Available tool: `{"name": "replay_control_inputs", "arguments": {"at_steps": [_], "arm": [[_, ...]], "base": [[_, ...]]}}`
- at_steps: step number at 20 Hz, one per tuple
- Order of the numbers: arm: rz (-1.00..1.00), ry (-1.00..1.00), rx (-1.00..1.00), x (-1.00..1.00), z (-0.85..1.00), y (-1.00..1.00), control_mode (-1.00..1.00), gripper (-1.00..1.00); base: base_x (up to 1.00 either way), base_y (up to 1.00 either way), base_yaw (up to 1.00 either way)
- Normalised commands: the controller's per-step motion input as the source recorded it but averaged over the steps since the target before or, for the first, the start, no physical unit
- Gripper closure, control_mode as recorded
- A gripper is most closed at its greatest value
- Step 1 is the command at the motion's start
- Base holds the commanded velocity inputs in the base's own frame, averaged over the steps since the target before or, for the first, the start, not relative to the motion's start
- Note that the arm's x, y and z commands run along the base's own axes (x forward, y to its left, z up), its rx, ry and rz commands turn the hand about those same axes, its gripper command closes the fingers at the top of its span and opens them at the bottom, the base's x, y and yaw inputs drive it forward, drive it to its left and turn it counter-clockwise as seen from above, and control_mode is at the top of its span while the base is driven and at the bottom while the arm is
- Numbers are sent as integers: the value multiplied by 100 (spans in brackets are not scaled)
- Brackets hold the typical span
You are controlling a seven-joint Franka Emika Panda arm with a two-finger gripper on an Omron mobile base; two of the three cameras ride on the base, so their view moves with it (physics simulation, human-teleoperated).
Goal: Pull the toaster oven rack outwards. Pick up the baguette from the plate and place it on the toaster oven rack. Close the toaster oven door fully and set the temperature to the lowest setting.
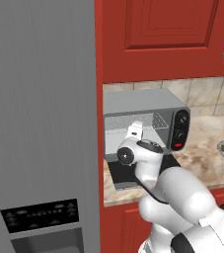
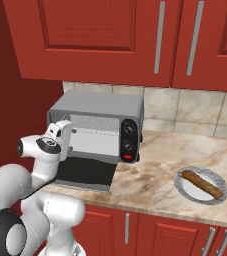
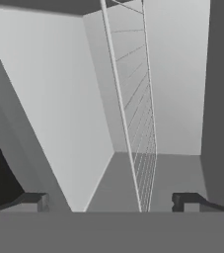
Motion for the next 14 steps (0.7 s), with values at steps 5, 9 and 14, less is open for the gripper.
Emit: {"name": "replay_control_inputs", "arguments": {"at_steps": [5,9,14], "arm": [[5,0,0,17,-2,0,-100,-100],[5,0,0,22,0,0,-100,-100],[4,0,0,23,-2,0,-100,-100]], "base": [[0,0,0],[0,0,0],[0,0,0]]}}
